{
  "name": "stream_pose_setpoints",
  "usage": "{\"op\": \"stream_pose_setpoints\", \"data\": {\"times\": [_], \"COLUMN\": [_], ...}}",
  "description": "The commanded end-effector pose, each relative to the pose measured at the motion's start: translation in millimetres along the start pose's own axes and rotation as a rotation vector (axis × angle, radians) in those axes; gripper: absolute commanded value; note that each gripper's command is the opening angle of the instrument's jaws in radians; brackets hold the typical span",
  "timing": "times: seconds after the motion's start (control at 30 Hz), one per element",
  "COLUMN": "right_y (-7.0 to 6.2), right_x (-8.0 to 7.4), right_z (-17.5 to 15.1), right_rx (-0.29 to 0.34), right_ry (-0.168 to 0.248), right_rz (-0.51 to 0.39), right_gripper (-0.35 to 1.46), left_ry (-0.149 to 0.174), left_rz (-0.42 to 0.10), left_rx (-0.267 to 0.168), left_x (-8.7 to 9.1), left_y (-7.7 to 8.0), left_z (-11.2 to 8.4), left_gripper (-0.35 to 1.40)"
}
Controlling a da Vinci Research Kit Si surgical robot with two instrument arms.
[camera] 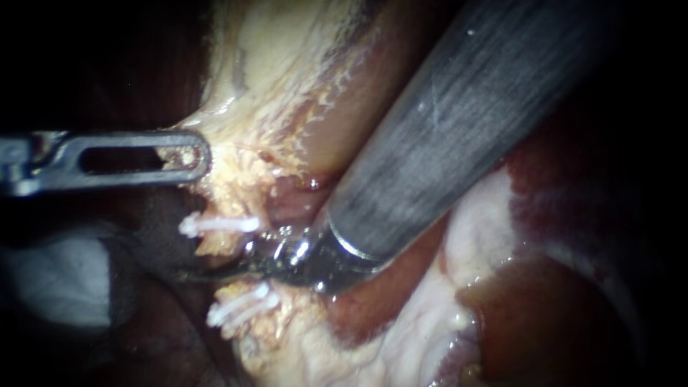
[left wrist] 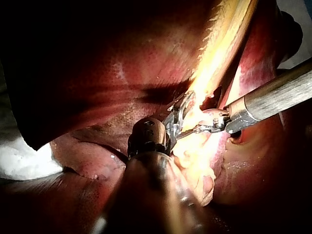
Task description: Go back from the cut left tube
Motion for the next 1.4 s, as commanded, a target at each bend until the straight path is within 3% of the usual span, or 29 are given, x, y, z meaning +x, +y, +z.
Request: {"op": "stream_pose_setpoints", "data": {"times": [0.03, 0.27, 0.3, 0.4, 0.47, 0.9, 1.0, 1.23, 1.4], "right_y": [0.0, -0.1, -0.1, -0.2, -0.3, -1.3, -2.0, -4.9, -5.9], "right_x": [0.0, -0.1, -0.1, 0.0, 0.1, 0.4, 0.1, -0.6, -1.9], "right_z": [0.0, -0.1, -0.1, 0.0, 0.0, -0.2, -0.7, -3.2, -5.4], "right_rx": [-0.001, 0.004, 0.005, 0.011, 0.018, 0.026, 0.031, 0.05, 0.042], "right_ry": [0.004, 0.023, 0.026, 0.046, 0.059, 0.066, 0.062, 0.048, 0.043], "right_rz": [0.0, -0.003, -0.004, -0.006, -0.007, -0.016, -0.055, -0.217, -0.305], "right_gripper": [-0.35, -0.35, -0.06, 0.47, 0.62, 0.74, 0.81, 1.16, 1.19], "left_ry": [0.0, 0.0, 0.0, 0.0, 0.0, 0.0, 0.0, 0.001, 0.001], "left_rz": [0.0, 0.0, 0.0, 0.0, 0.0, 0.0, 0.0, 0.001, 0.001], "left_rx": [0.0, 0.0, 0.0, 0.0, 0.0, 0.0, 0.0, 0.001, 0.001], "left_x": [0.0, 0.0, 0.0, 0.0, 0.0, 0.0, 0.0, 0.0, -0.1], "left_y": [0.0, 0.0, 0.0, 0.0, 0.0, 0.0, 0.0, 0.1, 0.2], "left_z": [0.0, 0.0, 0.0, 0.0, 0.0, 0.0, 0.0, 0.0, -0.1], "left_gripper": [-0.35, -0.35, -0.35, -0.35, -0.35, -0.35, -0.35, -0.35, -0.35]}}
